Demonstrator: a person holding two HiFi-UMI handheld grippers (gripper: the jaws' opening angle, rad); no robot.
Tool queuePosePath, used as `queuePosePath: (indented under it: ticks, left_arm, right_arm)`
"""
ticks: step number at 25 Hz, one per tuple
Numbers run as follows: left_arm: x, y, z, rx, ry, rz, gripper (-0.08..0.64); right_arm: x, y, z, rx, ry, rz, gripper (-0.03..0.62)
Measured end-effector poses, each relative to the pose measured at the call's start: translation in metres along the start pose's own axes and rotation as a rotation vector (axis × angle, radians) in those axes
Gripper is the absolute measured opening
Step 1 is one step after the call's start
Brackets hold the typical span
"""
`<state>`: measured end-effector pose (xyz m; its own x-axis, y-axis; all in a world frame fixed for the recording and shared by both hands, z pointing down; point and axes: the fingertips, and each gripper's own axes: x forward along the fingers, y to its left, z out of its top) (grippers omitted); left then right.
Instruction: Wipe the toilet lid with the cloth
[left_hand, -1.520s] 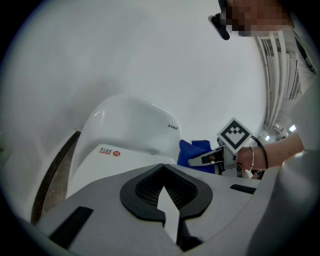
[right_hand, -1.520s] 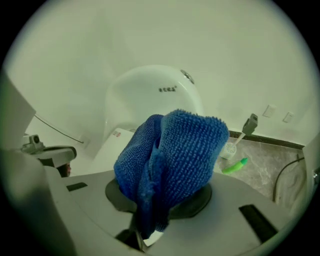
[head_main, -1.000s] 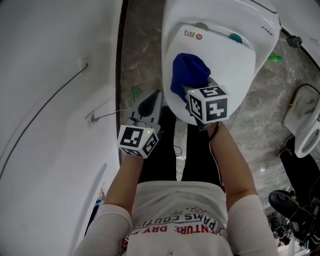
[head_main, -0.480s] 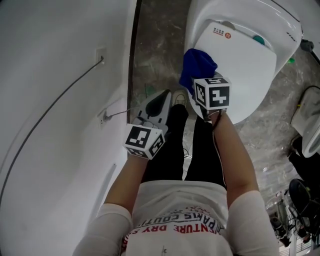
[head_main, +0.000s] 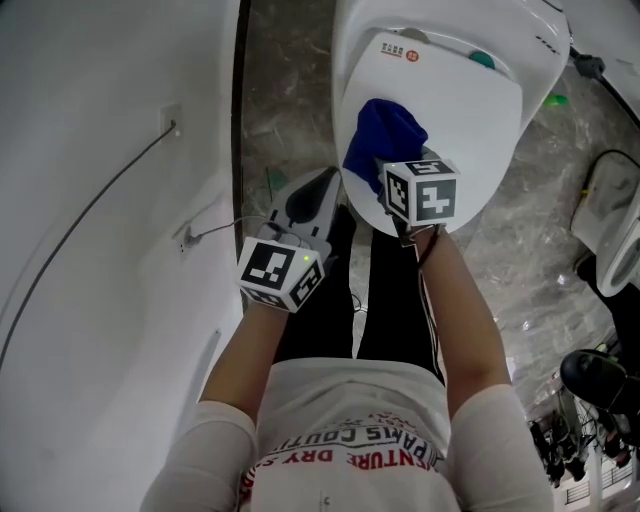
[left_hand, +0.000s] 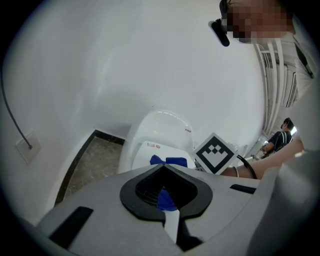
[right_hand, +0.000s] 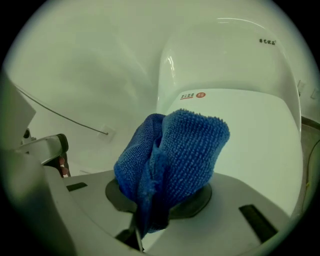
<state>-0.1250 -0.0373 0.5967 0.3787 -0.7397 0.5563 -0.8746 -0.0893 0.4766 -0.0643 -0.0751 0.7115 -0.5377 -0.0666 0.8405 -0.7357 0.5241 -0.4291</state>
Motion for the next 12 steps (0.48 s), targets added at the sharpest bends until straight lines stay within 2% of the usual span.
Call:
queuePosePath:
  ticks: [7,12]
  left_arm:
    - [0.021,-0.040,-0.014,0.012,0.012,0.006,0.006]
    - [0.037,-0.075,-0.027,0.012,0.027,0.007,0.006]
  right_arm:
    - [-0.041,-0.051,-0.023,0.041,-0.019,-0.023,0.094]
    - [-0.062,-0.082,-0.037,0.031,-0.021,-0.032,0.095]
